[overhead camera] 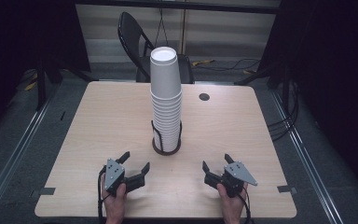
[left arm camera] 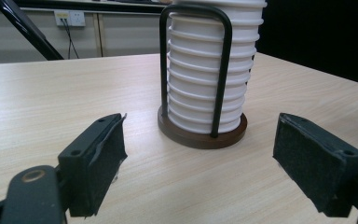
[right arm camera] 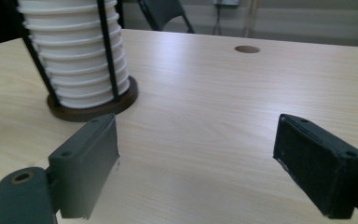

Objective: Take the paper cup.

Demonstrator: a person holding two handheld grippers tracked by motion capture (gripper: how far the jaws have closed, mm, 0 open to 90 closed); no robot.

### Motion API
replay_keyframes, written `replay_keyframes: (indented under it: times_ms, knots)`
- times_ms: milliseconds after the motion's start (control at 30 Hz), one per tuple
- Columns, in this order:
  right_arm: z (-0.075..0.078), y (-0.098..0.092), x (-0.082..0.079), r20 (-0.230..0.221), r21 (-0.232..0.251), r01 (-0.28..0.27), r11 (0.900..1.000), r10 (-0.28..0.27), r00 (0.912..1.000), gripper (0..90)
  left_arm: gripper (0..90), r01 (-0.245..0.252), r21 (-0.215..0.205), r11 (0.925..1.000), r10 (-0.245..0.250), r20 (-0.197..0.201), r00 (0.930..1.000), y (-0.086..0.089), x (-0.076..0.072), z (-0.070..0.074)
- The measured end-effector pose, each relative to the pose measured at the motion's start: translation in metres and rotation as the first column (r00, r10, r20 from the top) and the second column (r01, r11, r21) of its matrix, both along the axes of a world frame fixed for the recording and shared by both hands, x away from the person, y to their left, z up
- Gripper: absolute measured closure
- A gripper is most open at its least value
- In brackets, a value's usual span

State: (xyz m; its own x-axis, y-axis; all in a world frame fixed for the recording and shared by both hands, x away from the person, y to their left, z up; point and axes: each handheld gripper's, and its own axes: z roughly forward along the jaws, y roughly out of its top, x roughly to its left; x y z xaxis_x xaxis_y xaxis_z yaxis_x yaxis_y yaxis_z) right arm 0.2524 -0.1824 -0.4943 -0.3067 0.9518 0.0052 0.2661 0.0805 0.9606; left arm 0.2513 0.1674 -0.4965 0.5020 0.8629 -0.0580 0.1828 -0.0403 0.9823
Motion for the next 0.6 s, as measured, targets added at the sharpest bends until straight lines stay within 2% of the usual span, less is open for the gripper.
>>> replay_keyframes:
  times_ms: [67, 200, 300, 400, 500, 600]
  knots:
    - [0.0001, 0.0007, 0.0005, -0.007, -0.013, -0.006, 1.000, 0.006, 1.0000, 13.5, 16.5, -0.004, -0.003, 1.0000, 0.004, -0.004, 1.0000, -0.0002, 0.0000, 0.0000]
    - [0.0002, -0.0011, 0.0030, -0.024, 0.004, -0.025, 1.000, 0.025, 0.9994, 14.0, 16.5, -0.005, -0.014, 0.9999, 0.005, -0.010, 0.9999, -0.0001, 0.0007, 0.0000]
    - [0.0002, 0.0000, 0.0034, -0.024, -0.008, -0.039, 0.999, 0.038, 0.9990, 14.1, 16.4, 0.005, -0.007, 1.0000, -0.005, -0.017, 0.9998, 0.0005, 0.0017, 0.0003]
    - [0.0005, 0.0008, 0.0042, -0.035, -0.003, -0.080, 0.997, 0.080, 0.9962, 14.3, 16.4, -0.002, -0.011, 0.9999, 0.002, -0.017, 0.9999, 0.0000, 0.0014, 0.0003]
    - [0.0011, 0.0025, 0.0069, -0.064, -0.024, -0.087, 0.996, 0.085, 0.9943, 22.2, 16.4, 0.005, -0.008, 1.0000, -0.005, -0.005, 1.0000, -0.0001, 0.0002, 0.0000]
    - [0.0030, 0.0034, 0.0077, -0.069, -0.010, -0.111, 0.994, 0.110, 0.9915, 21.4, 16.4, 0.006, 0.002, 1.0000, -0.006, -0.005, 1.0000, -0.0002, 0.0007, 0.0003]
